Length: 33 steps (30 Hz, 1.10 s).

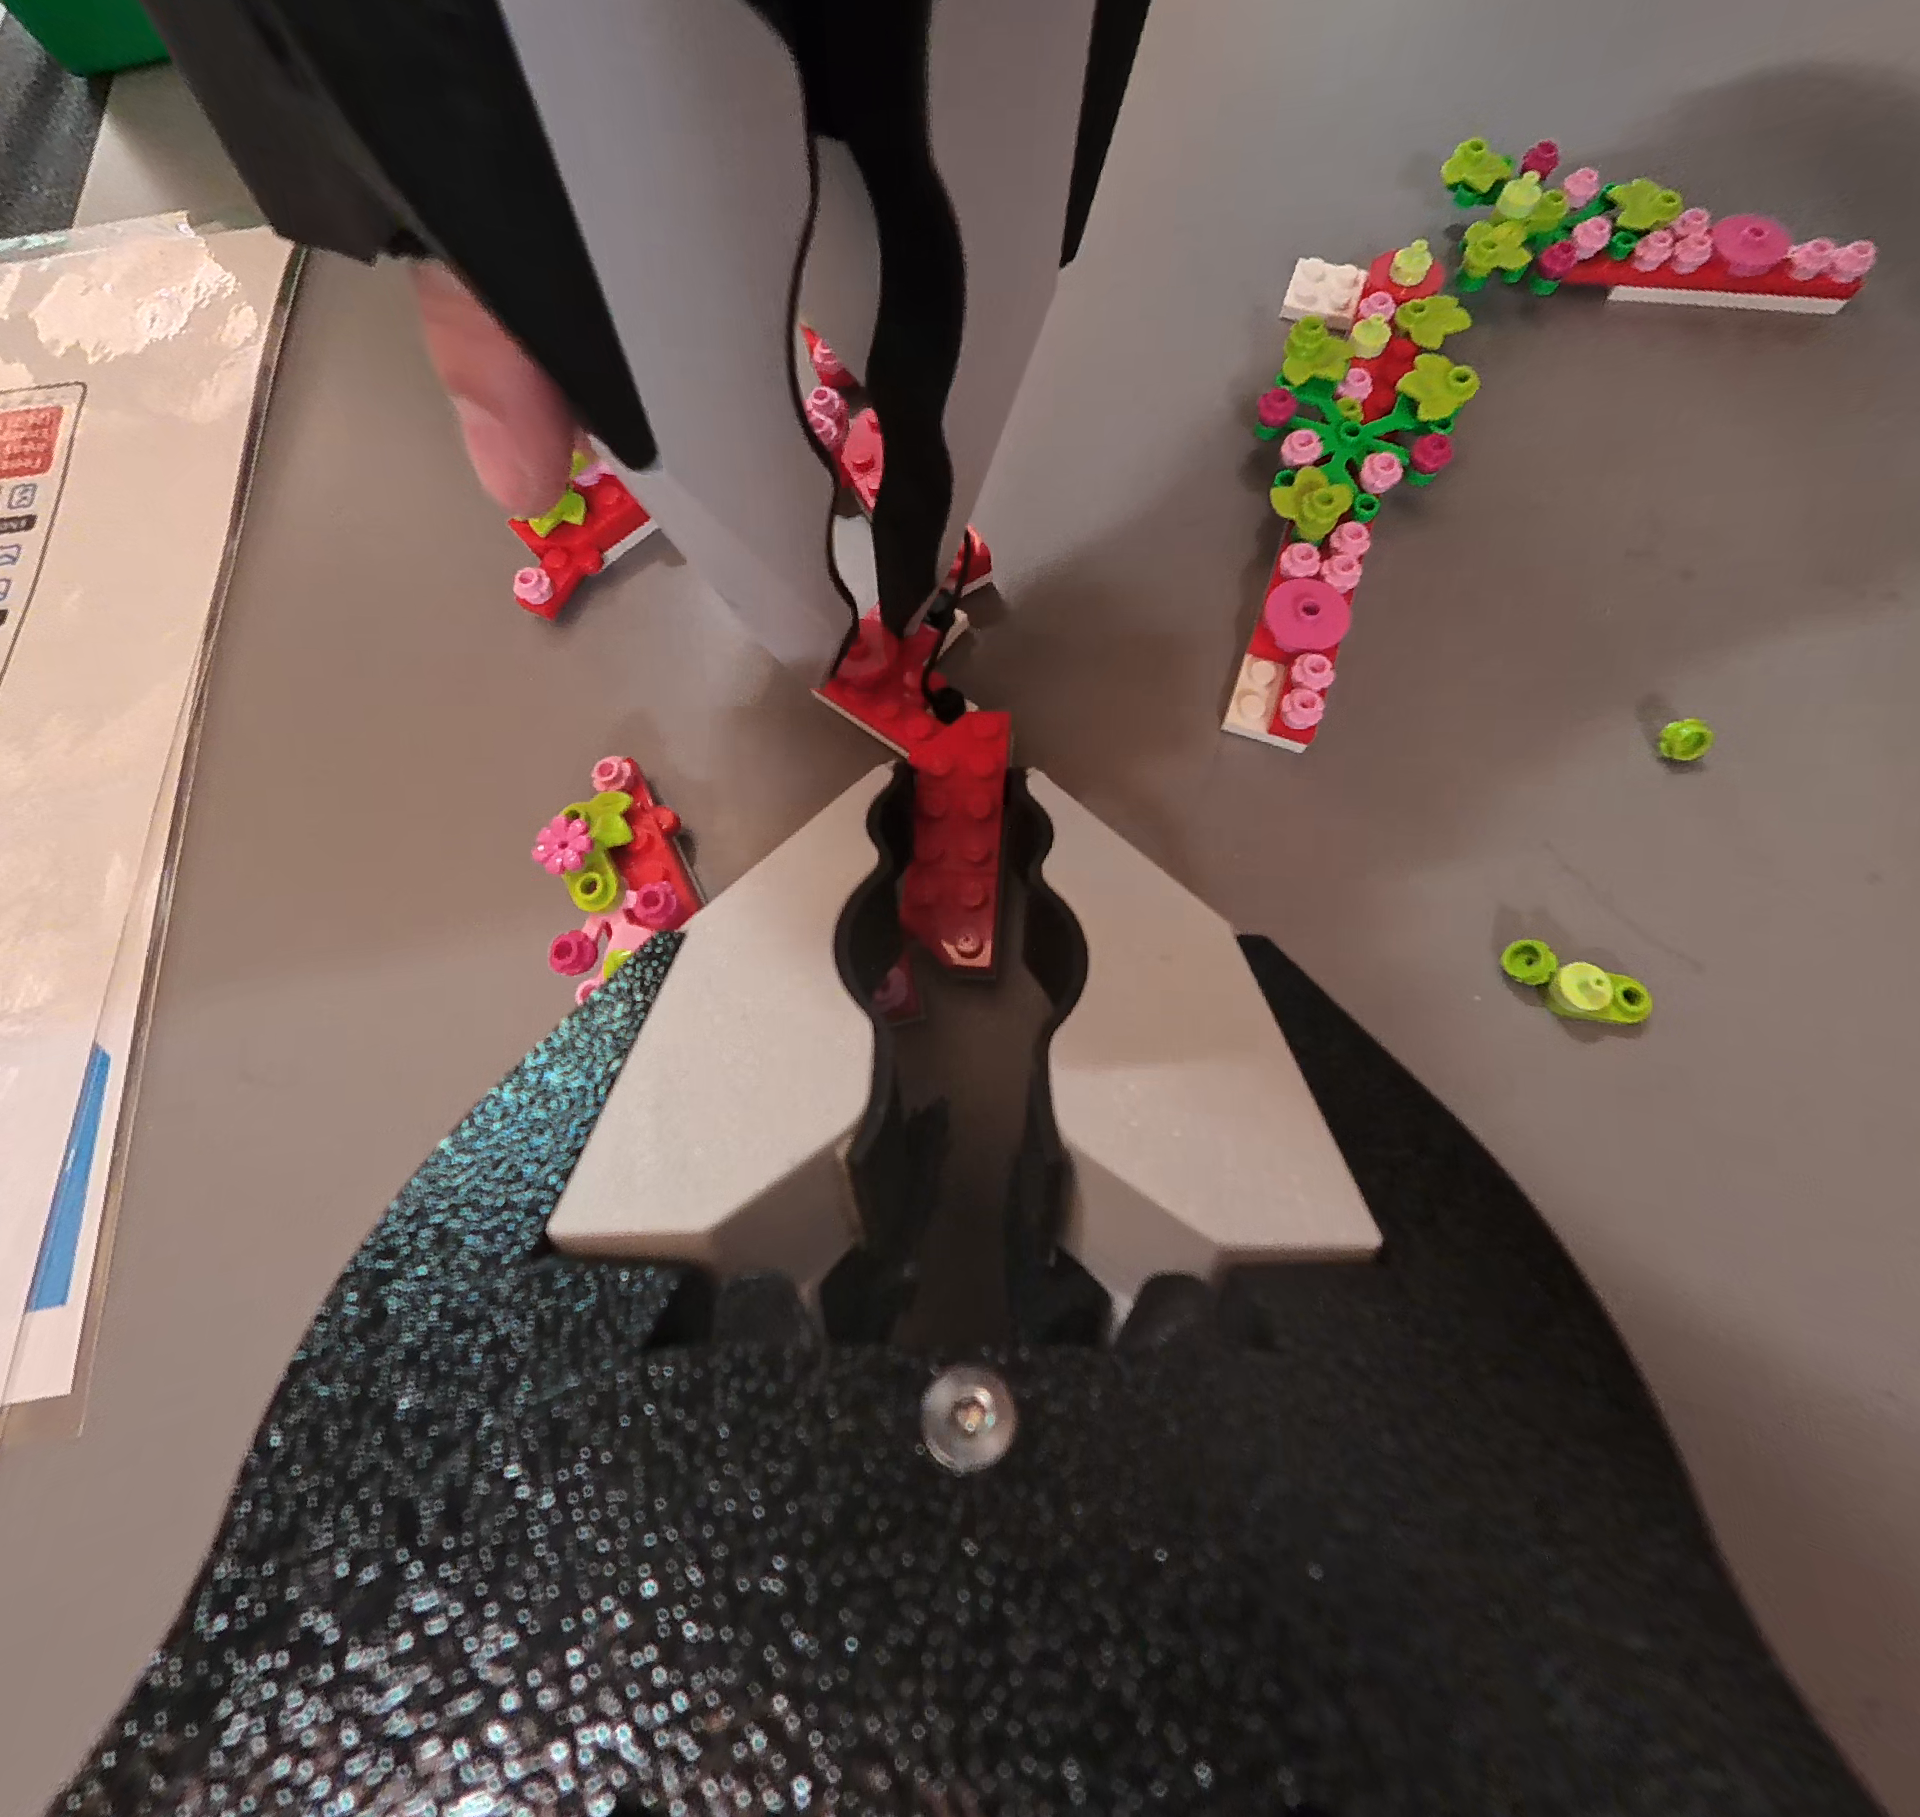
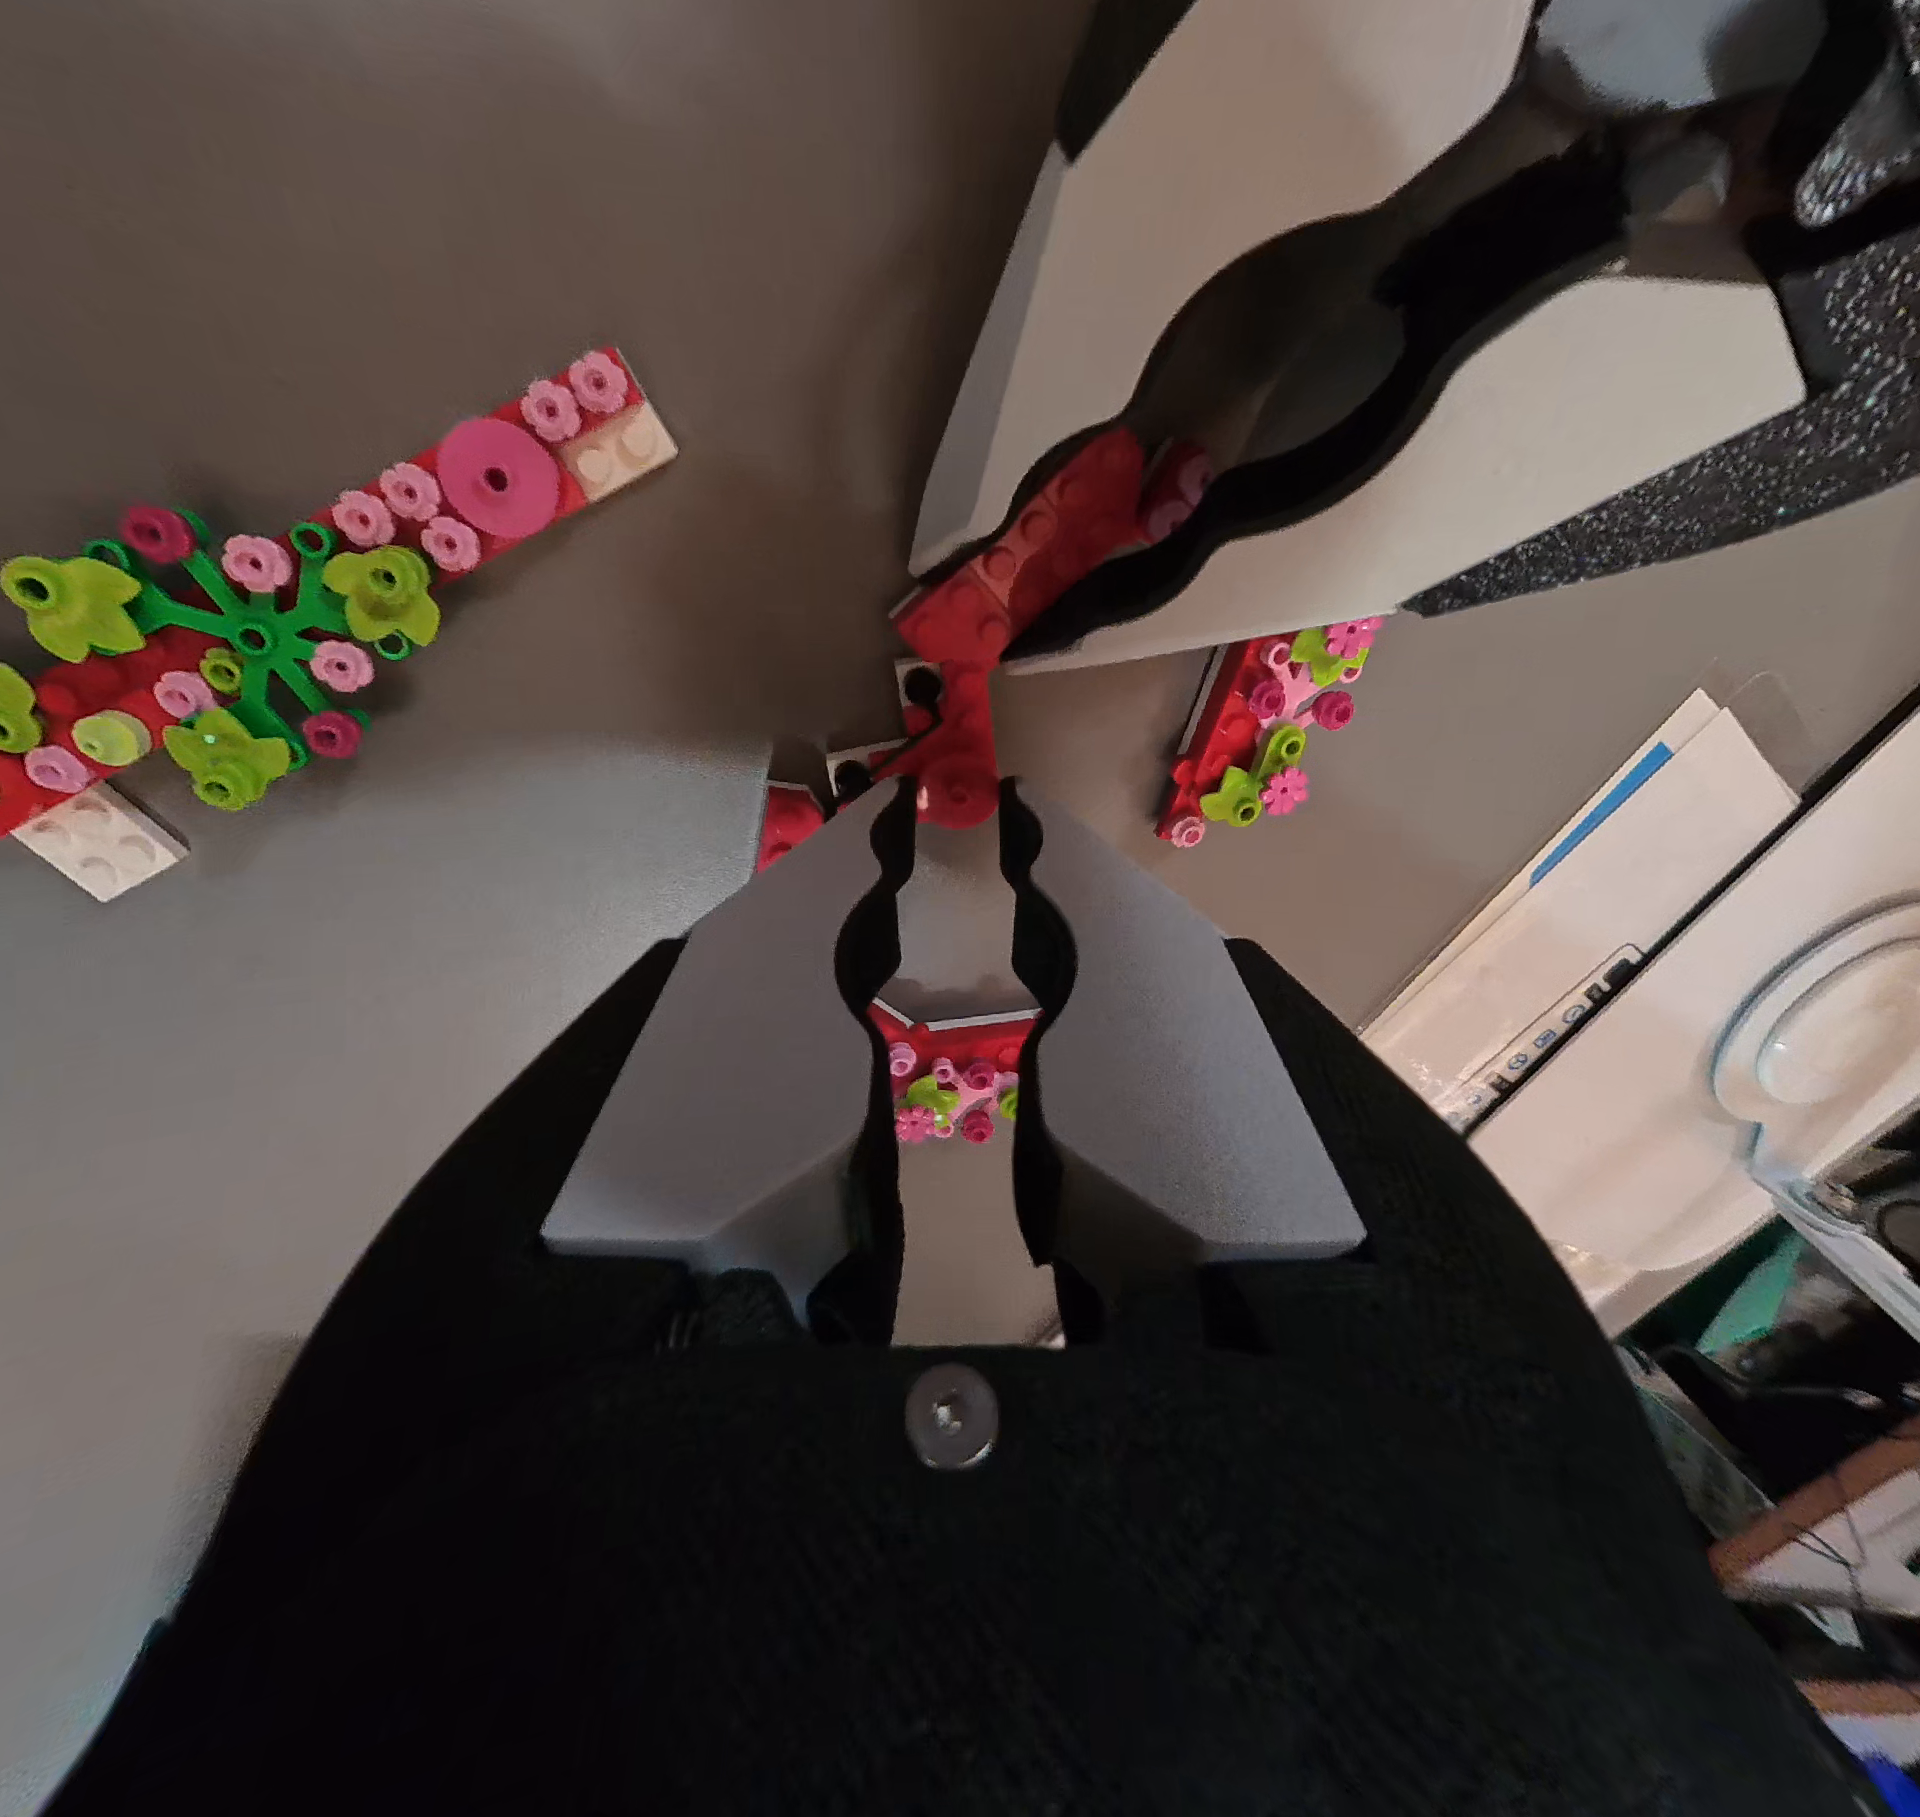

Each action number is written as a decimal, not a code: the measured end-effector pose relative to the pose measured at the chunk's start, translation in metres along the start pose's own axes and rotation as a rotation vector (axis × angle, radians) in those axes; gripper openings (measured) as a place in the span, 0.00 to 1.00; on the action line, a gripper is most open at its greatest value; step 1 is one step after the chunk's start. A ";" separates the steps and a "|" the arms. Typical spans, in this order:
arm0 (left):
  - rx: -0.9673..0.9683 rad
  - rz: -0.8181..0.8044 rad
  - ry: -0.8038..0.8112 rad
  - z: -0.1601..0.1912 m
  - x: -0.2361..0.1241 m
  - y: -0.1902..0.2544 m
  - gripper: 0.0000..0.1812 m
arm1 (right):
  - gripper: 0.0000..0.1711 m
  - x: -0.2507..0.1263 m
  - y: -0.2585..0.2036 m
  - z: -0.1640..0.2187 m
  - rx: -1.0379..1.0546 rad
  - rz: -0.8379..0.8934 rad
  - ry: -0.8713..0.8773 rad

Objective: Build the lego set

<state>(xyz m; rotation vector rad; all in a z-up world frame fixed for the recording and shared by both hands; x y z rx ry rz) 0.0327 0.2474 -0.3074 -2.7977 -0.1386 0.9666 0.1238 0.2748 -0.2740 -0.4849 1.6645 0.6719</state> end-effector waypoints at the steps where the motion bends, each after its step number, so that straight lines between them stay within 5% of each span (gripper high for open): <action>1: 0.001 0.000 0.000 0.000 0.000 0.000 0.09 | 0.08 0.000 0.000 -0.001 -0.009 0.008 -0.006; 33: -0.002 0.004 0.001 0.001 0.000 0.003 0.09 | 0.08 0.000 -0.002 -0.004 -0.042 0.010 -0.027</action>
Point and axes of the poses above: each gripper's, where its closed fingertips meet, x out along the fingers, z out of its underside, y = z × x across the jaws, the point moved 8 cm from there along -x, back along the fingers, and after that the axes turned 10 degrees about x, right-handed, at the moved point
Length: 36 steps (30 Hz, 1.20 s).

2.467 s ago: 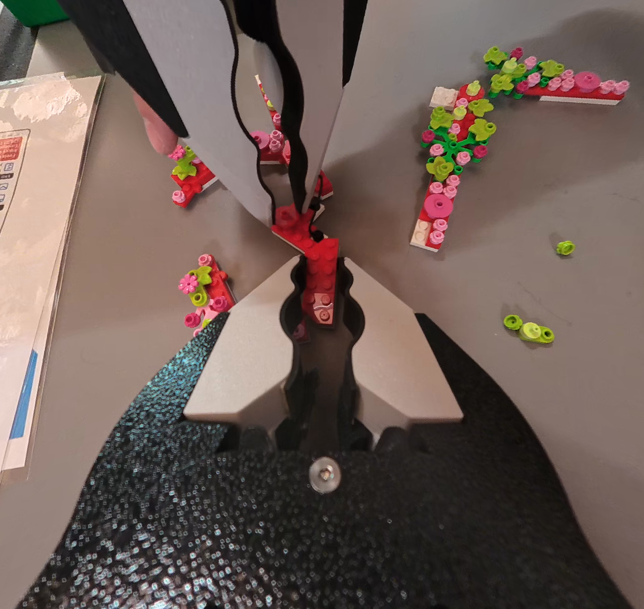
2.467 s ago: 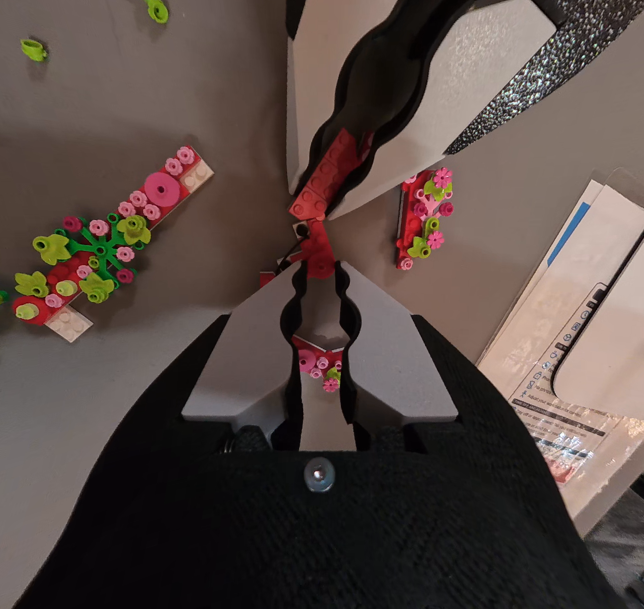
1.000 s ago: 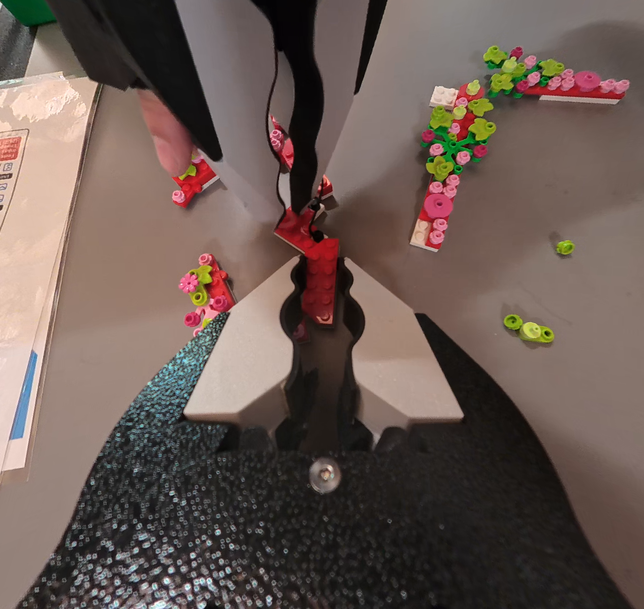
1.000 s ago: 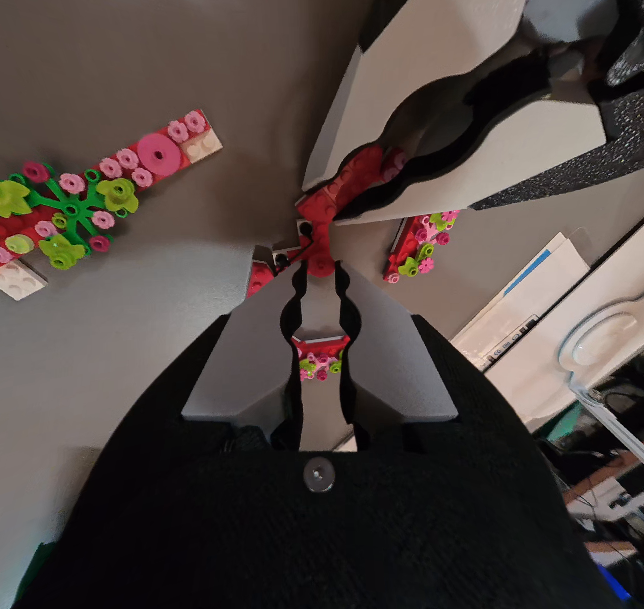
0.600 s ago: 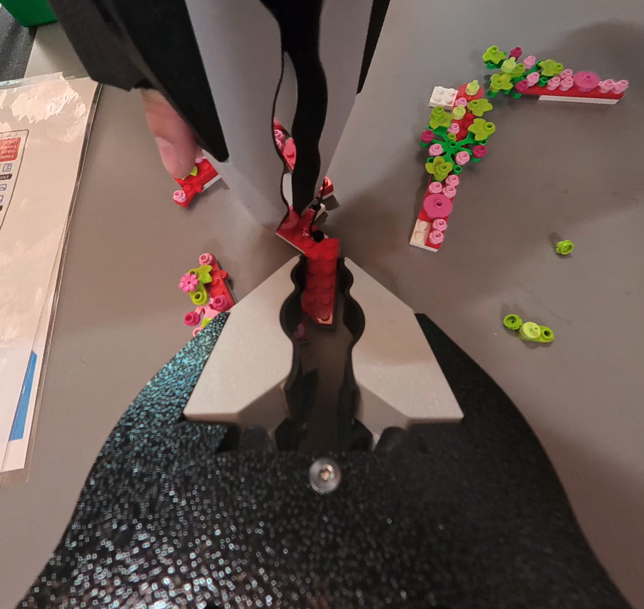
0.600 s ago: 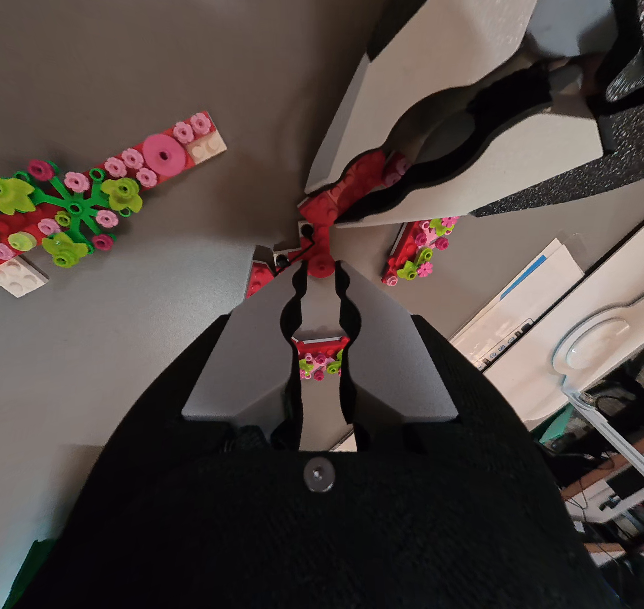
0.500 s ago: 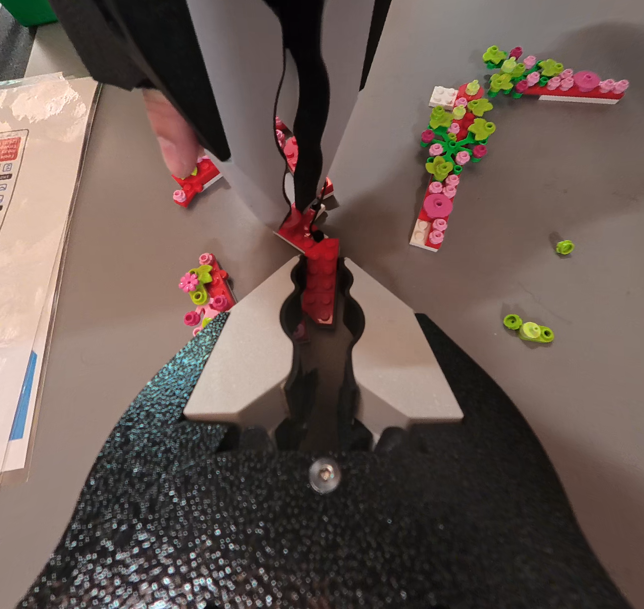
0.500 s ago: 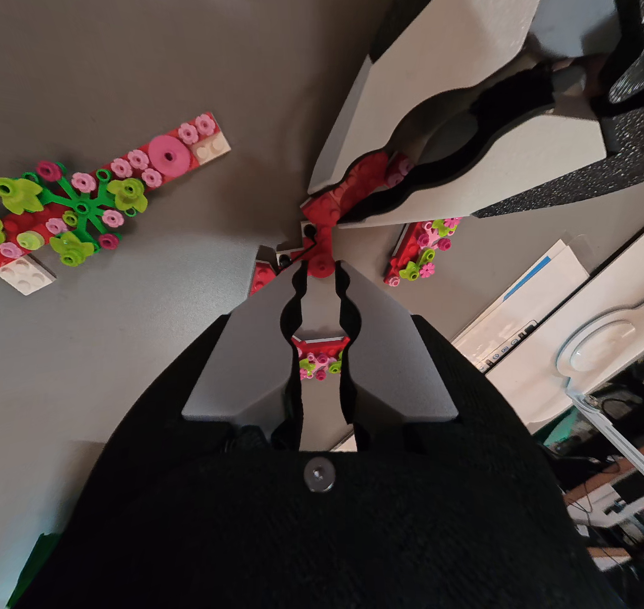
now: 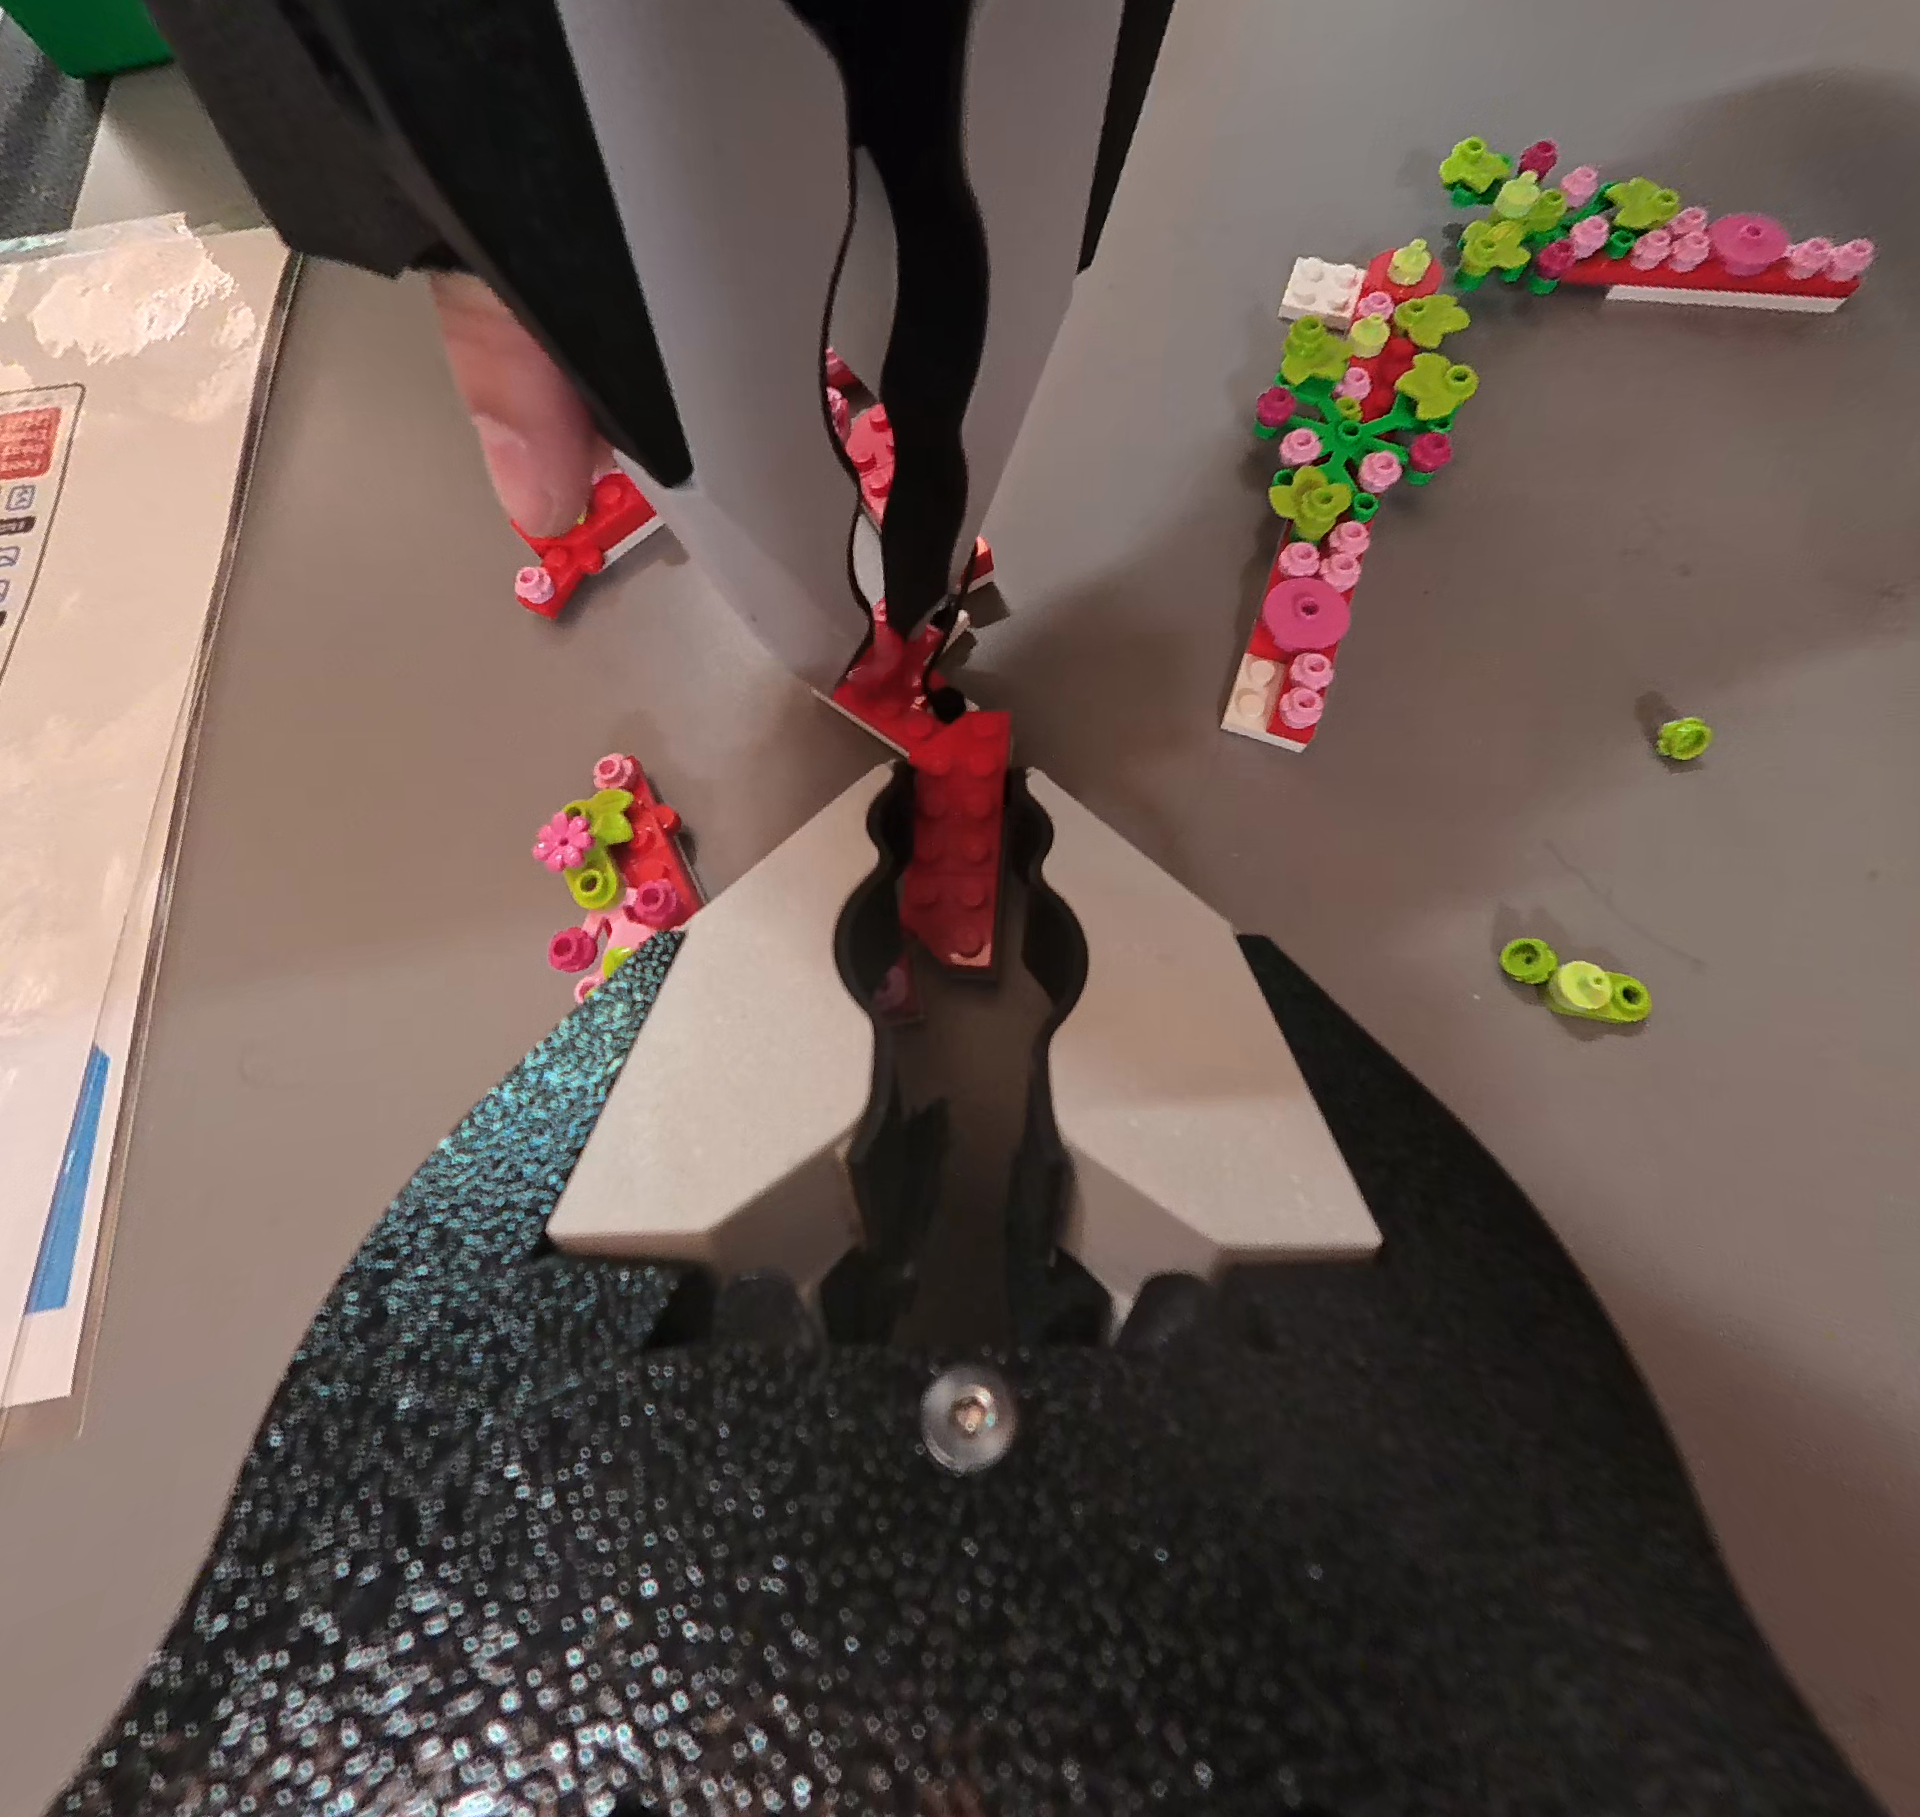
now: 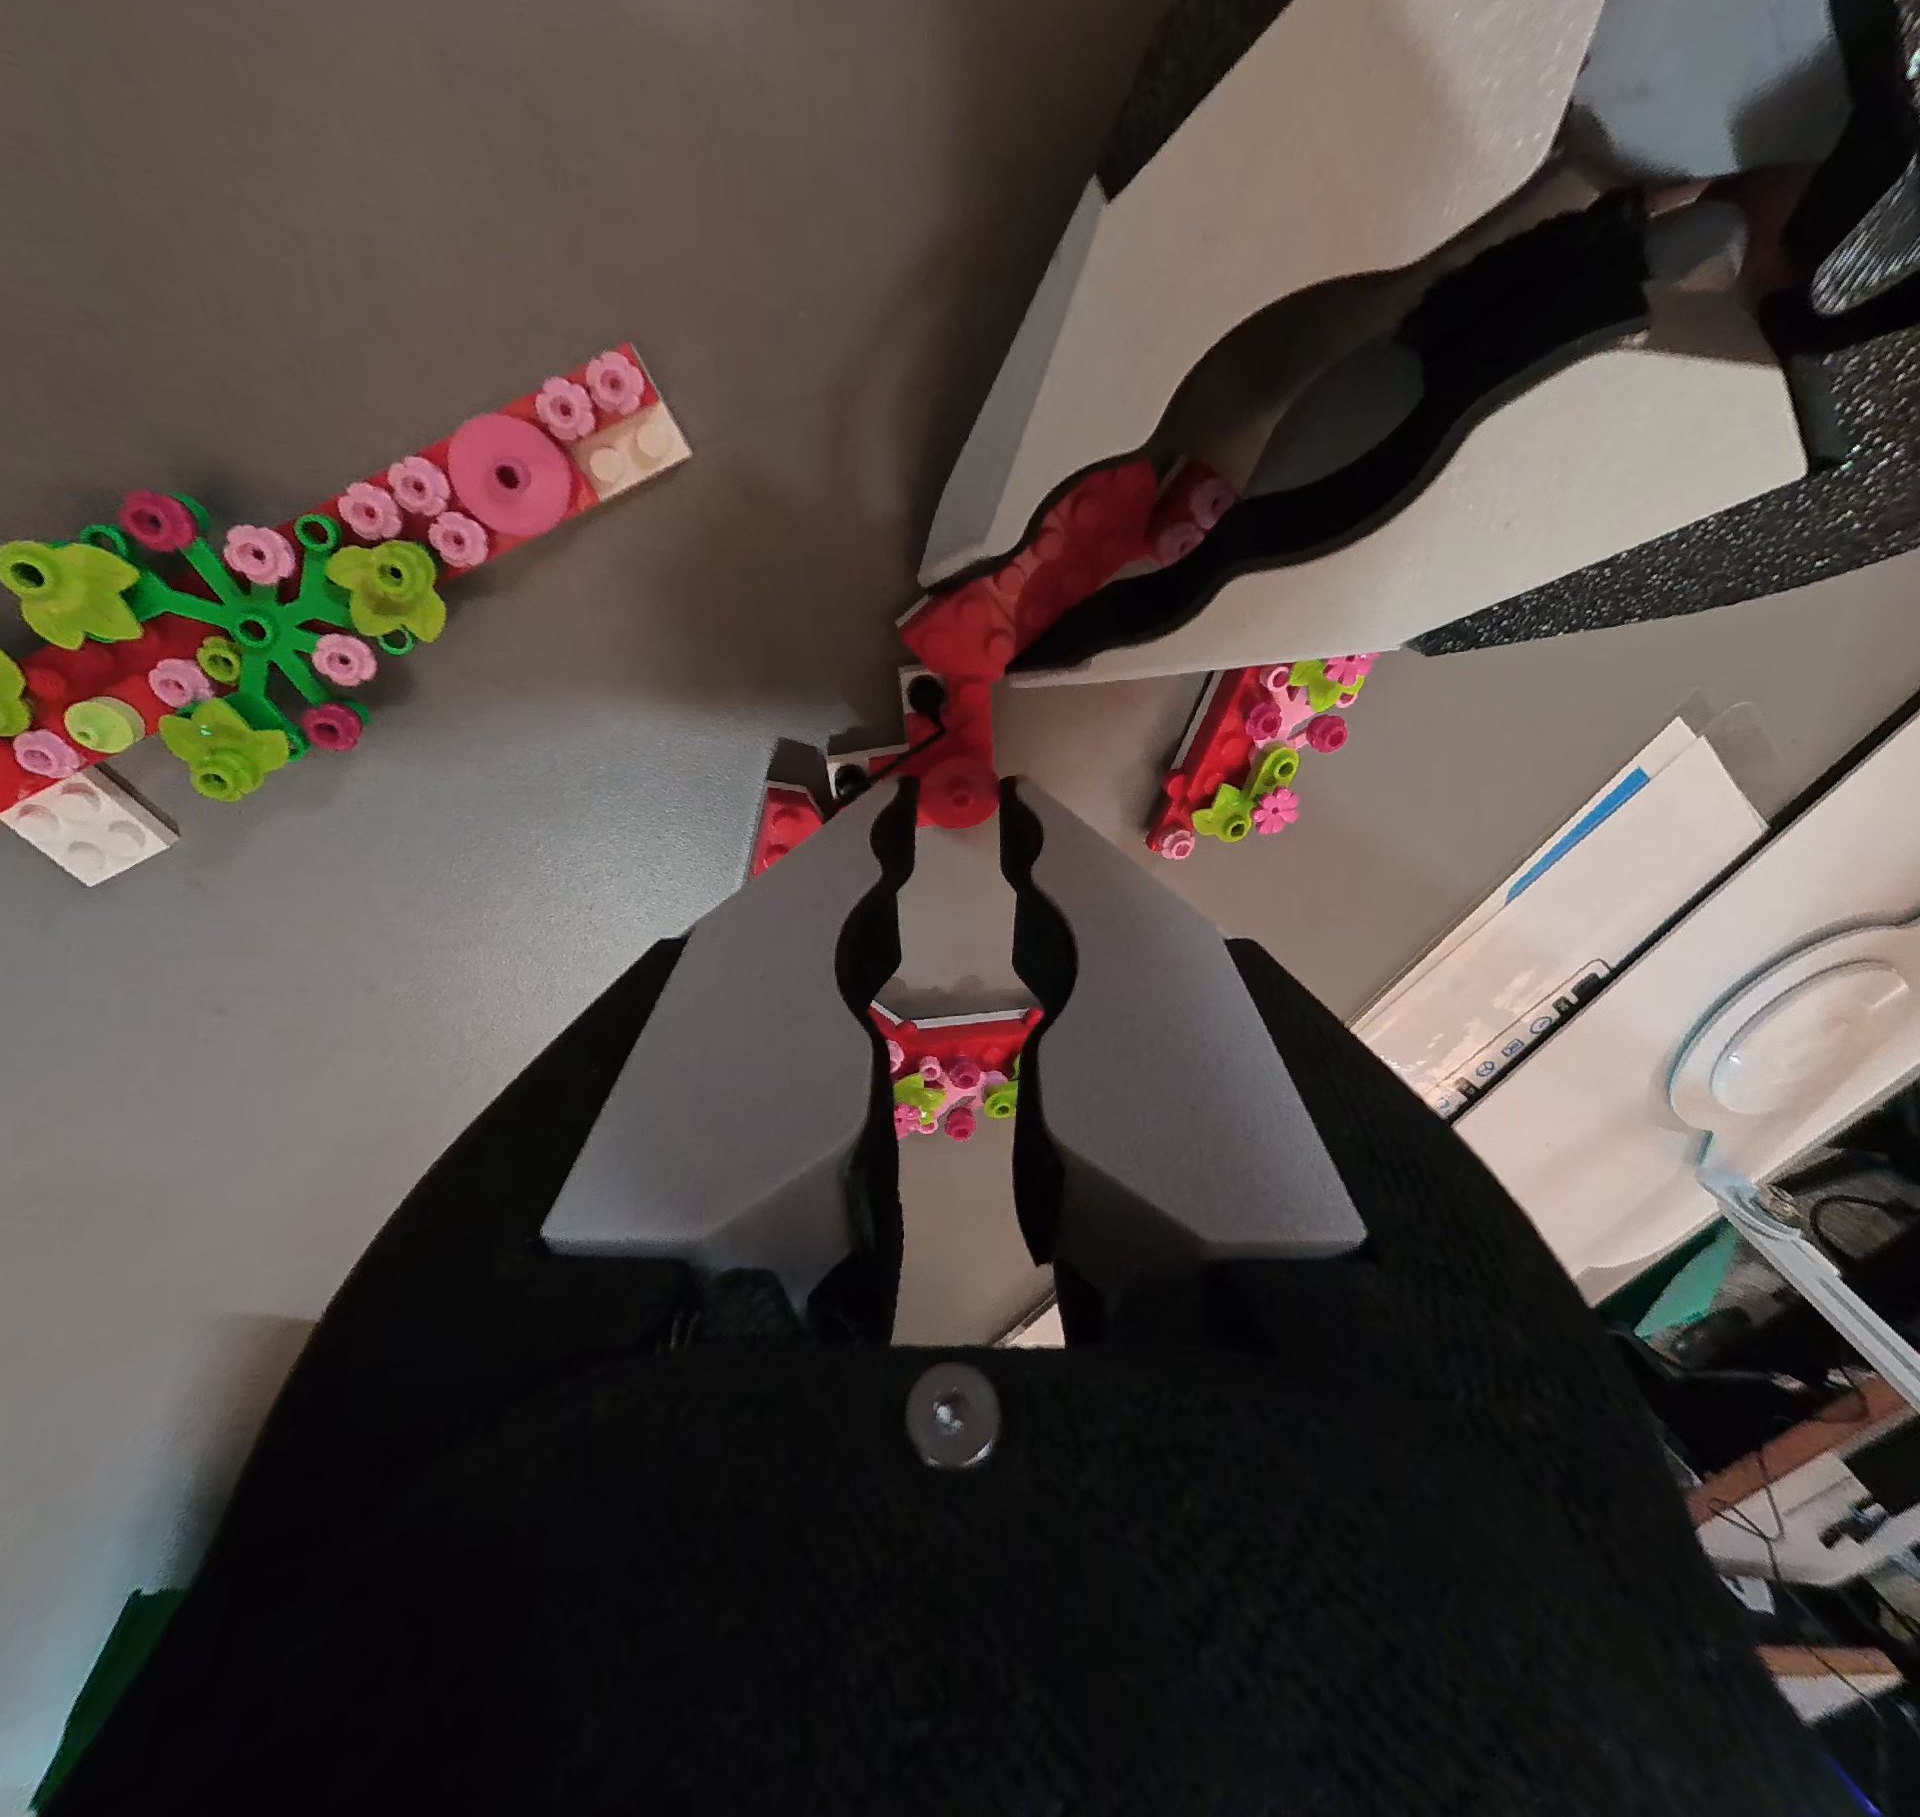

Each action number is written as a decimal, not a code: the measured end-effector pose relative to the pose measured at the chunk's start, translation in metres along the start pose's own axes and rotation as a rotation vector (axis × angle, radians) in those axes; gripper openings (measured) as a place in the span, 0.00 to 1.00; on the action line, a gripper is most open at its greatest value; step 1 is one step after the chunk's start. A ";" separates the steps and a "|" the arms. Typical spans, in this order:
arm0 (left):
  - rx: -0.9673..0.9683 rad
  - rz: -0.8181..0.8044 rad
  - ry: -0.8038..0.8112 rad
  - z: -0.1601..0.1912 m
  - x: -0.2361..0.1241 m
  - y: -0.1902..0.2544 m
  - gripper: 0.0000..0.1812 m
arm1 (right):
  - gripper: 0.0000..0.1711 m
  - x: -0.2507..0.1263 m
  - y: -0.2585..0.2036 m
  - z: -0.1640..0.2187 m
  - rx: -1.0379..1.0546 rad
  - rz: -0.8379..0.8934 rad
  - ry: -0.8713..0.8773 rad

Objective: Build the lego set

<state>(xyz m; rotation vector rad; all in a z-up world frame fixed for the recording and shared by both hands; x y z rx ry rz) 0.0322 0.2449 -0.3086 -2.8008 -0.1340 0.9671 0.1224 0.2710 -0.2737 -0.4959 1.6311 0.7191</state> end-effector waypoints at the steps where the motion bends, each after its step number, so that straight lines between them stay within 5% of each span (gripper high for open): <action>1: 0.000 0.000 0.000 0.000 0.000 0.000 0.09 | 0.08 0.000 0.000 0.000 0.001 -0.001 0.000; 26: -0.009 0.009 -0.002 0.003 -0.001 0.008 0.09 | 0.10 -0.004 0.000 0.004 0.059 0.025 0.019; 36: 0.091 -0.011 -0.022 0.002 -0.003 0.006 0.09 | 0.15 -0.014 0.019 0.044 0.885 -0.103 0.382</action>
Point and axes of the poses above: each gripper's, where its closed fingertips meet, x out along the fingers, z out of its underside, y = z × x across the jaws, the point moved 8 cm from there along -x, back along the fingers, and after that the axes turned 10 degrees about x, right-handed, at the moved point
